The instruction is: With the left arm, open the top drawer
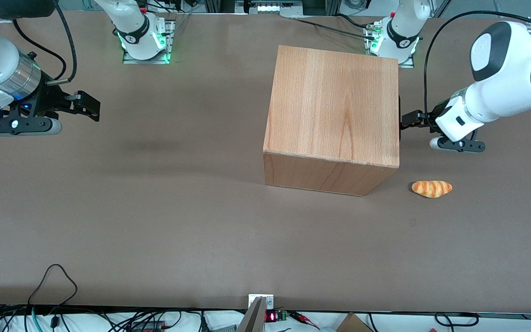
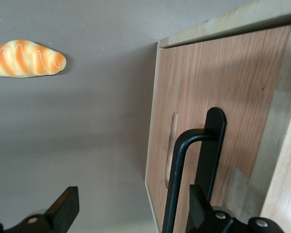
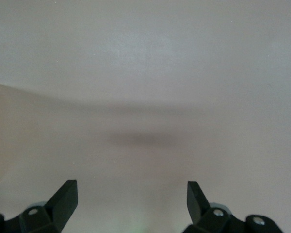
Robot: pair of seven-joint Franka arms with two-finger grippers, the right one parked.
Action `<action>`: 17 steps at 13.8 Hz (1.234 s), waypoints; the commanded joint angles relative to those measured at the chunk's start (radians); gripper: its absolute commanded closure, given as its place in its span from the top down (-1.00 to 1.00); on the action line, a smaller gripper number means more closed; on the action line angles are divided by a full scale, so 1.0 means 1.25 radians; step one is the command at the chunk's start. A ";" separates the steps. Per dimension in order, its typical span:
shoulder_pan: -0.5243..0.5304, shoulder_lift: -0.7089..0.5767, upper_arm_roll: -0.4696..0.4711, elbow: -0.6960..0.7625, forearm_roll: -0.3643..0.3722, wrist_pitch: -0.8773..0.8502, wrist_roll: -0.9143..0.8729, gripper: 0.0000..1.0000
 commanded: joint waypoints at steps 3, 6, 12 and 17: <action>0.002 0.008 -0.004 -0.016 -0.020 0.014 0.048 1.00; 0.002 0.010 -0.005 -0.025 -0.020 0.021 0.057 1.00; 0.002 0.022 -0.004 -0.042 -0.020 0.041 0.073 1.00; 0.016 0.032 -0.003 -0.045 -0.009 0.048 0.075 1.00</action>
